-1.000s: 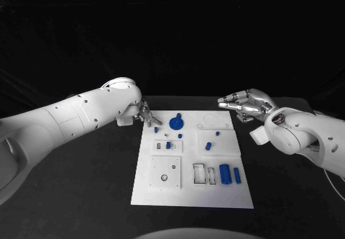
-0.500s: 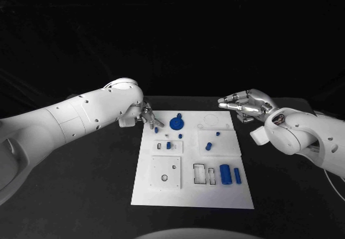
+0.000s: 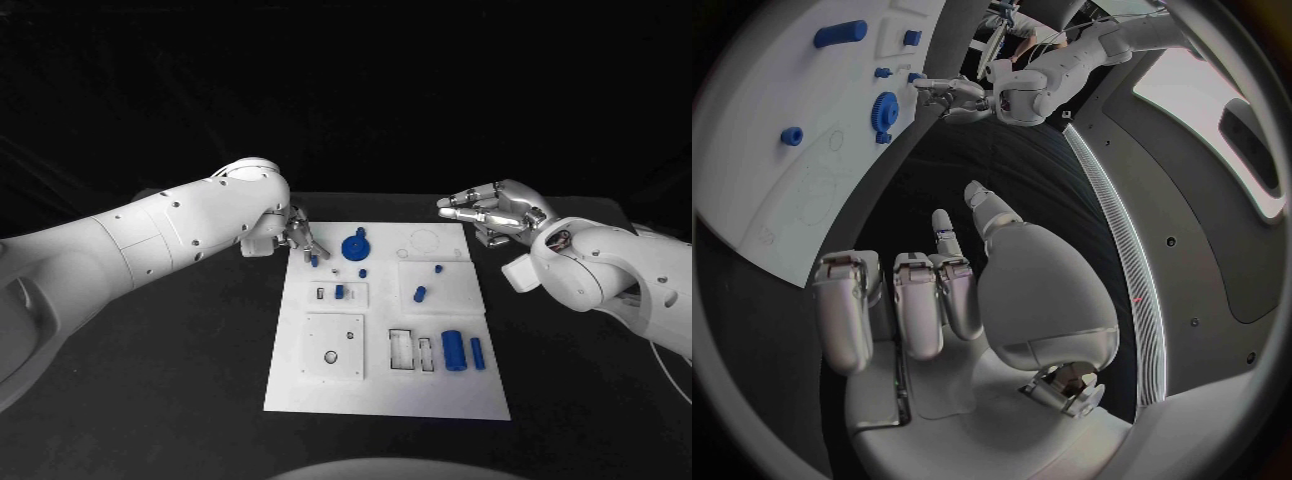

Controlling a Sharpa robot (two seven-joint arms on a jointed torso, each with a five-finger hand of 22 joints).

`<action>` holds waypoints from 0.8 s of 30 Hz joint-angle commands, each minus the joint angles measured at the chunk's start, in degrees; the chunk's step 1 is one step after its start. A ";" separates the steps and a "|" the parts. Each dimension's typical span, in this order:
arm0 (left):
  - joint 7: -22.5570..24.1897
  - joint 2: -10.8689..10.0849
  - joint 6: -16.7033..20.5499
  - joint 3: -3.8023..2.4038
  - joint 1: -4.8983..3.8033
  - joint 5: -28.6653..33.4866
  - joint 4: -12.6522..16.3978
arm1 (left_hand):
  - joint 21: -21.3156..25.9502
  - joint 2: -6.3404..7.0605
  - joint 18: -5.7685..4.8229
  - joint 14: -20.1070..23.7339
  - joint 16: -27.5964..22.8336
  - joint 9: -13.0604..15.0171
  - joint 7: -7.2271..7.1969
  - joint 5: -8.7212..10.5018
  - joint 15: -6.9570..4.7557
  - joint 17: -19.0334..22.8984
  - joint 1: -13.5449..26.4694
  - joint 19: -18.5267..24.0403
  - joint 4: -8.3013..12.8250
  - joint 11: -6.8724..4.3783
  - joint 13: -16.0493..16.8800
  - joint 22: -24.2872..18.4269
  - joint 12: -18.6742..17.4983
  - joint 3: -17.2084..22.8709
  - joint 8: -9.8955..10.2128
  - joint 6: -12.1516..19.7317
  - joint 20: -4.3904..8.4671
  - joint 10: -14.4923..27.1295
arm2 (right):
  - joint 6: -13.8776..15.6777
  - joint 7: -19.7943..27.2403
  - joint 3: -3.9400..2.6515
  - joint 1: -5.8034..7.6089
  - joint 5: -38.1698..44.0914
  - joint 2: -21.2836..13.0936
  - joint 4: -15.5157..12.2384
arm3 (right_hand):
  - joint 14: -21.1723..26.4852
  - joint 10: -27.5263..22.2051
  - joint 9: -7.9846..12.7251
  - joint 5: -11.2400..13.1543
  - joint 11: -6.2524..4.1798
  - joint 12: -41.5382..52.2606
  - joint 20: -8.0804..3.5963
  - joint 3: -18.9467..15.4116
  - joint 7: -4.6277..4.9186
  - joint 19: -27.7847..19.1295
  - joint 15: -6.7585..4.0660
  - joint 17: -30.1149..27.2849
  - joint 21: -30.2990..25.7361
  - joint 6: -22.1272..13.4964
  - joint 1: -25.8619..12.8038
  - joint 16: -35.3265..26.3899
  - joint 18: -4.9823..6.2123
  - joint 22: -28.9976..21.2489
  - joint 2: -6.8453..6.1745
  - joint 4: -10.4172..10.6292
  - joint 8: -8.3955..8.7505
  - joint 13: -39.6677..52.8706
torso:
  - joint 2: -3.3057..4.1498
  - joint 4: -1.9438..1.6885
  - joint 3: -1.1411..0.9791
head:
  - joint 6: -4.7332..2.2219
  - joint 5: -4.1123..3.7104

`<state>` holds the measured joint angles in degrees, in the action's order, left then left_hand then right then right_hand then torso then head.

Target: Assemble the parts on the task board

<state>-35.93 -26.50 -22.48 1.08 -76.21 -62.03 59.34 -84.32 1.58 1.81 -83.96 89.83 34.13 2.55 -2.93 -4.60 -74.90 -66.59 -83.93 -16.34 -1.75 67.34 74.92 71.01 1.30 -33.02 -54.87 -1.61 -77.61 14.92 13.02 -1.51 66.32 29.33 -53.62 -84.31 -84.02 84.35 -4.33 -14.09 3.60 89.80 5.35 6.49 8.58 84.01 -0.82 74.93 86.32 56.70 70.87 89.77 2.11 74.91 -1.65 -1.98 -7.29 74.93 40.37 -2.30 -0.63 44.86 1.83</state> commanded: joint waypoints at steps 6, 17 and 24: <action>0.41 0.11 -0.57 0.01 0.05 0.72 0.12 | 0.06 -0.25 0.10 -6.04 0.17 0.21 -0.24 -0.06 -0.38 -15.10 -1.94 -3.01 0.21 0.09 -0.07 7.28 0.21 2.29 -0.55 0.26 0.38 -0.31 | -1.09 0.32 0.00 -0.07 0.04 0.06 -0.05 | -5.98 5.65 0.09 -0.14 0.20 0.20 0.53 -0.39 0.08 1.59 0.56 15.07 -0.37 -0.32 -0.21 0.23 -0.09 6.39 0.51 0.00 0.13 15.07 | 0.02 0.03 0.00 | 0.02 -0.03; 0.27 0.14 -0.26 0.02 0.08 1.80 -0.13 | 0.42 -1.49 0.19 -6.04 0.17 0.17 -0.42 -0.20 -0.64 -15.10 -7.66 -2.87 2.38 -0.16 -0.45 7.00 -0.29 11.02 -0.36 1.61 0.69 0.08 | -1.23 0.31 0.00 -0.08 0.04 0.05 -0.08 | -5.98 5.65 0.09 -0.14 0.20 0.20 0.53 -0.39 0.08 1.59 0.56 15.07 -0.37 -0.32 -0.21 0.23 -0.09 6.39 0.51 0.00 0.13 15.07 | 0.06 0.01 0.03 | 0.23 -0.02; 0.38 0.13 -0.24 0.03 0.08 2.55 -0.20 | 0.56 -0.05 0.21 -6.04 0.17 0.16 -0.47 -2.63 -0.66 -15.10 -9.04 -2.85 4.19 -0.19 -0.67 6.98 -0.59 18.31 -0.42 2.16 0.73 0.24 | -1.37 0.27 0.00 -0.10 0.04 0.05 -0.07 | -5.98 5.65 0.09 -0.14 0.20 0.20 0.53 -0.39 0.08 1.59 0.56 15.07 -0.37 -0.32 -0.21 0.23 -0.09 6.39 0.51 0.00 0.13 15.07 | 0.01 0.01 0.05 | 0.46 0.04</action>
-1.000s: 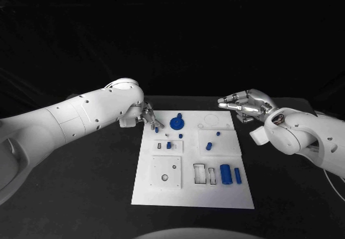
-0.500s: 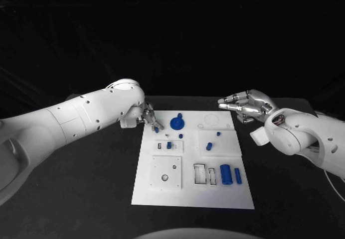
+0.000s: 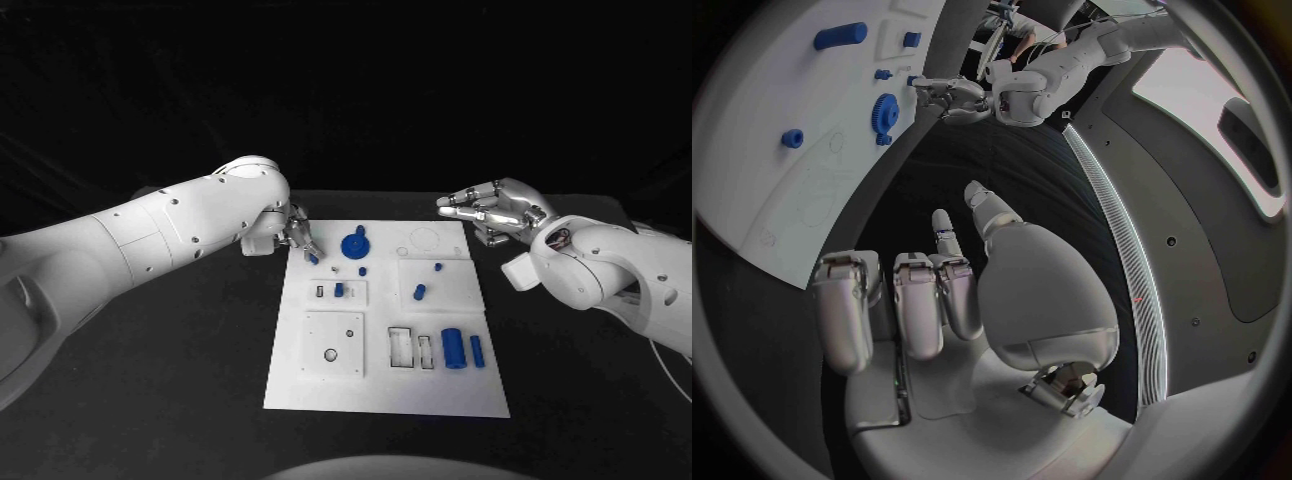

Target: Assemble the parts on the task board

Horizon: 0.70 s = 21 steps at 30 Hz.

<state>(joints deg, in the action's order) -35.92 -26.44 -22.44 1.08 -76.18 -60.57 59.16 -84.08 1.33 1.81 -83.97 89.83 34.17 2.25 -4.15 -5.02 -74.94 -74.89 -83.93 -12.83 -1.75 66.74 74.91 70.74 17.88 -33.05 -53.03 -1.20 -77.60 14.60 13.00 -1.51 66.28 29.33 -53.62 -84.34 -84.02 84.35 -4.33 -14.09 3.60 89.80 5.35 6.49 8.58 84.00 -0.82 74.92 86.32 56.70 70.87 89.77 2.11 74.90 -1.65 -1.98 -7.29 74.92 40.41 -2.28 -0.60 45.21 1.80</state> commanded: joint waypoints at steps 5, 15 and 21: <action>0.87 -0.21 0.84 0.05 0.05 2.00 0.18 | 0.50 2.72 0.25 -6.03 0.17 0.91 0.62 -6.09 0.22 -15.06 -0.46 -2.82 4.47 0.20 -0.47 6.92 -0.82 13.28 -1.37 1.12 0.18 0.18 | -1.25 0.22 0.00 -0.07 0.05 0.09 0.00 | -5.98 5.65 0.09 -0.14 0.20 0.20 0.53 -0.40 0.08 1.59 0.56 15.08 -0.37 -0.32 -0.22 0.23 -0.09 6.40 0.51 0.00 0.13 15.08 | -0.07 0.01 -0.02 | 0.16 0.14; 2.21 -3.23 8.03 0.17 0.04 4.00 5.30 | 0.48 5.74 0.21 -6.03 0.17 2.76 0.20 -10.01 0.14 -15.06 5.18 -2.94 8.63 0.06 -0.43 7.17 -0.63 22.63 -4.08 1.27 0.14 -0.62 | -1.52 0.04 0.01 -0.09 0.12 -0.02 0.01 | -5.98 5.65 0.08 -0.23 0.19 0.20 0.53 -0.43 0.07 1.57 0.55 15.08 -0.38 -0.31 -0.22 0.23 -0.08 6.38 0.60 0.00 0.12 15.08 | -0.14 -0.09 -0.04 | 0.15 0.30; 3.17 -6.47 11.71 0.20 0.14 4.00 11.82 | 0.30 6.21 0.15 -6.03 0.17 2.88 0.11 -10.30 0.11 -15.06 5.65 -3.05 9.27 -0.01 0.15 7.42 -0.11 23.20 -4.35 1.08 0.19 -1.03 | -1.61 -0.06 0.03 -0.09 0.16 -0.13 -0.02 | -5.98 5.65 0.08 -0.26 0.19 0.20 0.53 -0.44 0.07 1.57 0.55 15.08 -0.38 -0.31 -0.22 0.23 -0.08 6.37 0.61 0.00 0.11 15.08 | -0.27 -0.13 -0.08 | -0.04 0.50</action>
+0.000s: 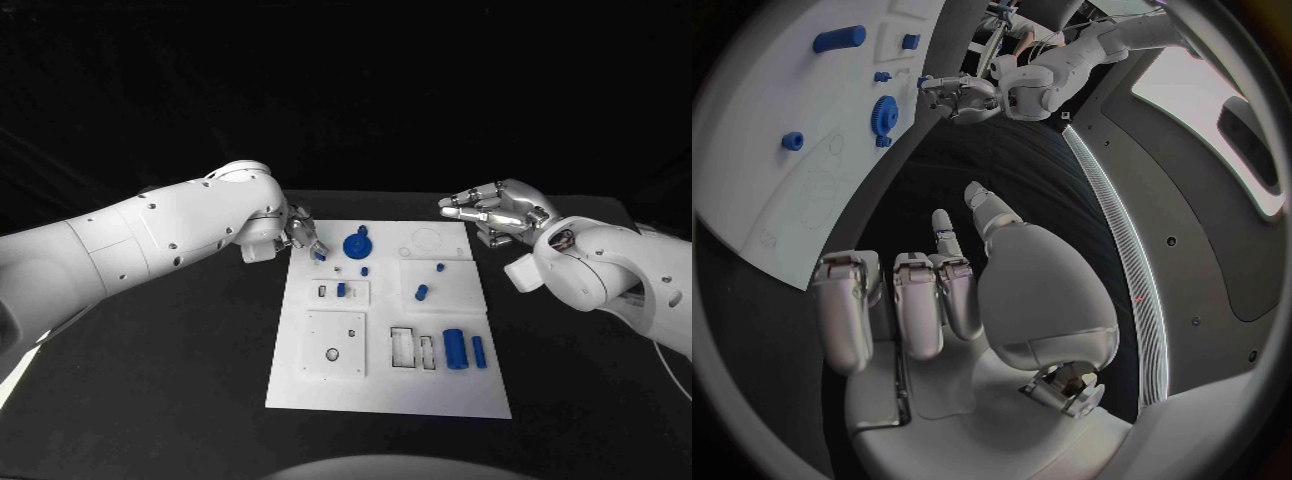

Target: Assemble the parts on the task board

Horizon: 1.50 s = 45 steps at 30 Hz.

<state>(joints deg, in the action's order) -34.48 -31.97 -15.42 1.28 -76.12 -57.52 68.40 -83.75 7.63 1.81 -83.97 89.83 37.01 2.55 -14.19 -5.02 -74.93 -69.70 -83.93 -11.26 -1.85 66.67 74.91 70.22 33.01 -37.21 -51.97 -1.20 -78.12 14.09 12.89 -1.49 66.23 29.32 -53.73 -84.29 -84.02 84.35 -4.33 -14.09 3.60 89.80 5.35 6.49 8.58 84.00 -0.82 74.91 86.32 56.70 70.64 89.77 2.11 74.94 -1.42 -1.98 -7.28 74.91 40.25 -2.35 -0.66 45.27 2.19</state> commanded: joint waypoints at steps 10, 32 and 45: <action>0.49 -4.94 8.73 0.00 2.18 -2.67 10.74 | -0.26 0.04 0.08 -6.03 0.17 0.05 -0.21 -0.33 0.07 -15.07 0.58 -3.18 7.95 0.04 0.37 7.72 0.56 8.32 -0.26 -0.12 0.23 -0.66 | -1.06 -0.02 0.04 -0.06 0.17 -0.26 -0.06 | -5.98 5.65 0.08 -0.26 0.19 0.20 0.53 -0.44 0.07 1.57 0.55 15.09 -0.38 -0.31 0.01 0.23 -0.08 6.34 0.37 0.00 0.11 15.09 | -0.48 -0.57 -0.03 | 0.14 0.12; 0.23 -8.23 9.11 0.00 5.42 -9.41 16.33 | -0.69 0.29 -0.05 -6.03 0.17 0.04 -0.24 -0.34 0.03 -15.07 0.64 -3.40 8.37 -0.01 0.64 8.26 0.82 8.71 -0.34 -0.30 0.29 -0.90 | -1.34 0.01 0.07 -0.52 0.17 -0.29 -0.06 | -5.98 5.65 0.07 -0.45 0.17 0.20 0.54 -0.48 0.05 1.56 0.54 15.09 -0.39 -0.30 0.07 0.23 -0.08 6.33 0.41 -0.06 0.10 15.09 | -0.61 -0.59 -0.04 | 0.86 0.41; -0.36 -7.60 8.13 0.02 6.38 -9.90 15.89 | -0.77 0.33 -0.08 -6.03 0.17 0.04 -0.24 -0.34 0.02 -15.07 0.65 -3.44 8.43 -0.02 0.78 8.35 0.94 8.77 -0.35 -0.34 0.30 -0.99 | -1.52 -0.02 0.07 -0.60 -0.21 -0.27 -0.13 | -5.98 5.65 0.07 -0.45 0.17 0.20 0.54 -0.48 0.05 1.56 0.54 15.09 -0.39 -0.30 0.07 0.23 -0.08 6.33 0.41 -0.06 0.10 15.09 | -0.61 -0.57 -0.10 | 1.02 0.31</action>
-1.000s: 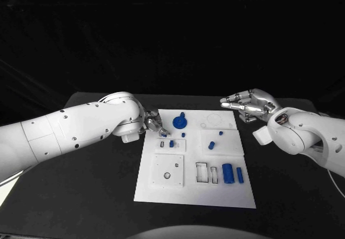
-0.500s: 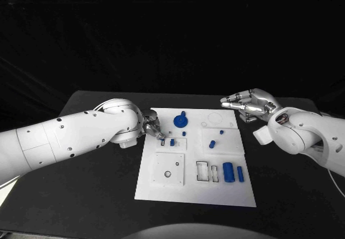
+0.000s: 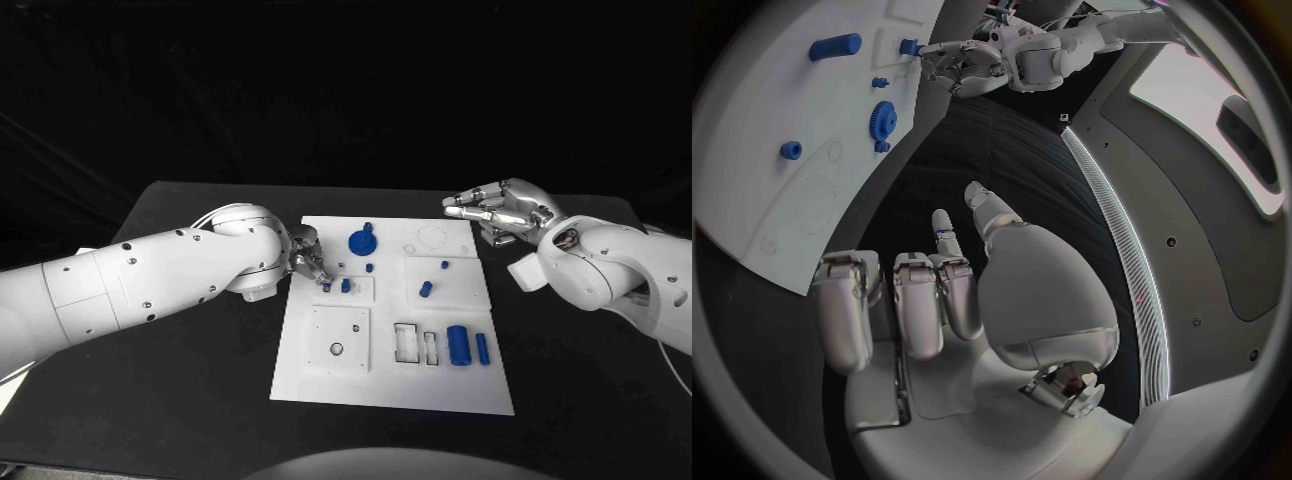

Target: Assemble the parts on the task board

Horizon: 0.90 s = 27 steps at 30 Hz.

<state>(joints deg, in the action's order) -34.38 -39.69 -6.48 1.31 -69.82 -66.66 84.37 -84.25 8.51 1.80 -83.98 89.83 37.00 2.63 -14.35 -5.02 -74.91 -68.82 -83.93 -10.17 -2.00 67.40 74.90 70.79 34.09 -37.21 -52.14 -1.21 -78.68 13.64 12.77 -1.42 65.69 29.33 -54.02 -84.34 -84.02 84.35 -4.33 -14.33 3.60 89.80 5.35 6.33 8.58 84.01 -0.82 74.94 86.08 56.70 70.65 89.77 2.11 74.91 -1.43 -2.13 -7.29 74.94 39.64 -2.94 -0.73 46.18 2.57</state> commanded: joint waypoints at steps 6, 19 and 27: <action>-0.76 0.21 -1.98 0.00 0.16 -0.79 -0.13 | -0.31 -0.43 -0.09 -6.02 0.17 0.04 -0.33 -0.16 0.02 -15.09 -0.20 -3.47 7.45 0.13 0.13 8.41 0.44 7.77 -0.35 -0.22 0.31 -0.49 | -1.13 0.11 0.00 -0.07 -0.54 0.00 -0.07 | -5.98 5.65 0.07 -0.21 0.17 0.20 0.54 -0.32 0.05 1.56 0.54 15.06 -0.16 -0.30 0.06 0.23 -0.08 6.36 0.42 0.09 0.10 15.06 | 0.07 0.05 0.02 | 0.33 -0.25; -1.29 0.17 -3.67 0.00 0.18 -0.80 -0.16 | -0.33 -0.36 -0.09 -6.02 0.17 0.03 -0.34 -0.14 0.02 -15.09 -0.19 -3.48 7.52 0.12 0.22 8.43 0.53 7.81 -0.36 -0.26 0.31 -0.56 | -1.00 -0.43 0.00 -0.07 -0.47 -0.12 -0.03 | -5.98 5.65 0.07 -0.38 0.17 0.20 0.53 -0.34 0.05 1.52 0.53 15.06 -0.19 -0.30 0.08 0.23 -0.06 6.30 0.47 0.06 0.09 15.06 | -0.02 -0.02 0.02 | 0.64 -0.16; -1.36 0.16 -4.48 0.00 0.18 -0.80 -0.20 | -0.38 -0.30 -0.11 -6.02 0.17 0.02 -0.35 -0.13 0.02 -15.09 -0.17 -3.51 7.57 0.11 0.38 8.50 0.66 7.84 -0.36 -0.29 0.31 -0.65 | -1.03 -0.38 0.00 -0.07 -0.43 -0.12 0.01 | -5.98 5.65 0.07 -0.40 0.17 0.20 0.52 -0.35 0.05 1.53 0.53 15.06 -0.19 -0.30 0.07 0.23 -0.07 6.31 0.48 0.07 0.09 15.06 | -0.03 -0.03 0.00 | 0.68 -0.11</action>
<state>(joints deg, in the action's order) -35.11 -39.55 -9.00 1.22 -69.75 -67.10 84.23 -84.24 8.43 1.81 -83.97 89.83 36.99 2.57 -14.09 -5.02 -74.90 -68.89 -83.93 -10.08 -1.85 67.73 74.91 71.24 34.17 -37.23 -52.43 -1.21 -78.94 13.47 12.41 -1.41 65.66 28.85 -54.16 -84.30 -84.02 84.35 -4.33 -14.54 3.60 89.80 5.34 6.33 8.58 84.01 -0.82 74.93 86.08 56.70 70.65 89.77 2.11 74.95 -1.43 -2.13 -7.28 74.92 39.62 -2.98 -0.72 46.88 2.41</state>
